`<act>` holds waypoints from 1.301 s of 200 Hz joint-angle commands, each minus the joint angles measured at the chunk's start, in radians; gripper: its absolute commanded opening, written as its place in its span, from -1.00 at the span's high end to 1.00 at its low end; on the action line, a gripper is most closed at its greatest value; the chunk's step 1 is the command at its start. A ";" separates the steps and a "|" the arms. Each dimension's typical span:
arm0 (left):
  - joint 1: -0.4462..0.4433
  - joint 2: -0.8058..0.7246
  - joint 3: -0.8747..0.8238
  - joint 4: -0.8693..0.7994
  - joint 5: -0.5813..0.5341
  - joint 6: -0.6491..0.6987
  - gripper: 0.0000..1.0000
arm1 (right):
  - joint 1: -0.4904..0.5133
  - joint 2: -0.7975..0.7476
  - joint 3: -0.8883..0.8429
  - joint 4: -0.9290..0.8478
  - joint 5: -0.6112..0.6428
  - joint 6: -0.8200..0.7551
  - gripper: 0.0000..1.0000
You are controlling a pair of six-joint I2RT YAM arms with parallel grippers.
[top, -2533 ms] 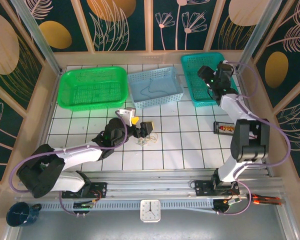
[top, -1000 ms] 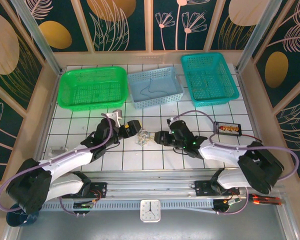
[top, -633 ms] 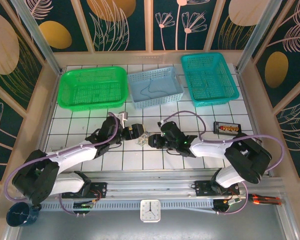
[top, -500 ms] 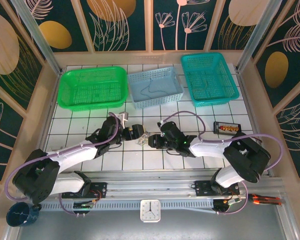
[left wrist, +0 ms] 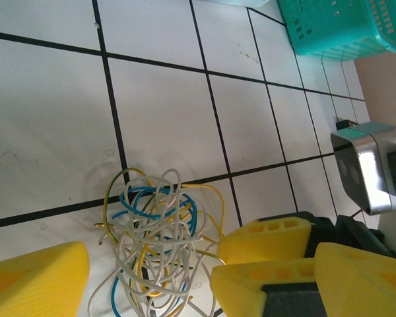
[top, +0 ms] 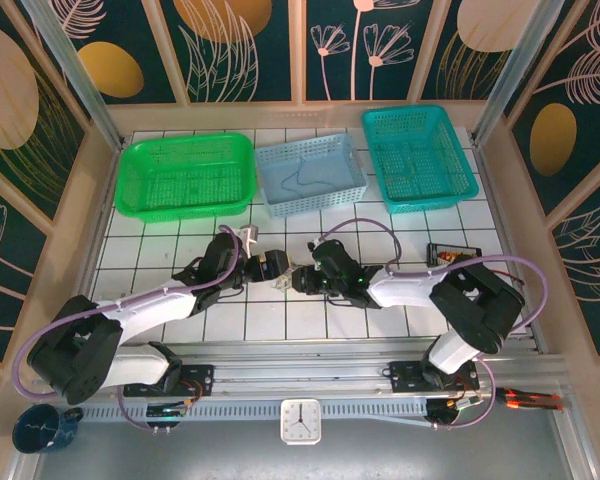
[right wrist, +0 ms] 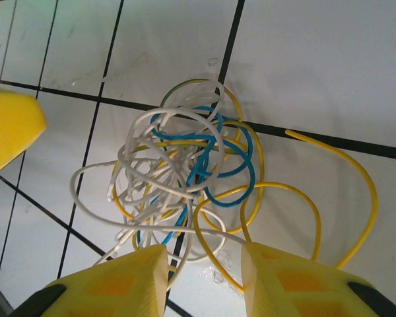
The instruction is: Untangle the cables
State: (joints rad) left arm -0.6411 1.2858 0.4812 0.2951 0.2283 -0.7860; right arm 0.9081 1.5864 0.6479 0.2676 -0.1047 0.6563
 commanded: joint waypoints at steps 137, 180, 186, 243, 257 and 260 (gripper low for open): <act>0.005 0.010 -0.003 0.042 0.002 0.013 -0.78 | -0.018 -0.118 0.082 -0.090 0.004 -0.081 1.00; 0.005 0.015 -0.007 0.045 0.000 0.021 -0.78 | -0.057 -0.157 0.074 -0.053 -0.038 -0.056 0.96; 0.006 0.017 -0.007 0.045 -0.001 0.020 -0.78 | -0.063 -0.159 0.069 -0.041 -0.047 -0.051 0.96; 0.005 0.015 -0.023 0.046 -0.013 0.032 -0.78 | -0.121 -0.201 0.025 0.039 -0.115 0.001 1.00; 0.006 0.019 -0.027 0.047 -0.016 0.036 -0.78 | -0.139 -0.223 0.017 0.050 -0.132 0.008 1.00; 0.006 0.019 -0.027 0.048 -0.016 0.036 -0.78 | -0.141 -0.229 0.015 0.053 -0.135 0.010 1.00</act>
State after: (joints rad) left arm -0.6411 1.2961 0.4728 0.3145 0.2245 -0.7742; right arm 0.7906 1.4143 0.6842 0.2550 -0.1932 0.6392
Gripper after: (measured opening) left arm 0.889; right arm 0.048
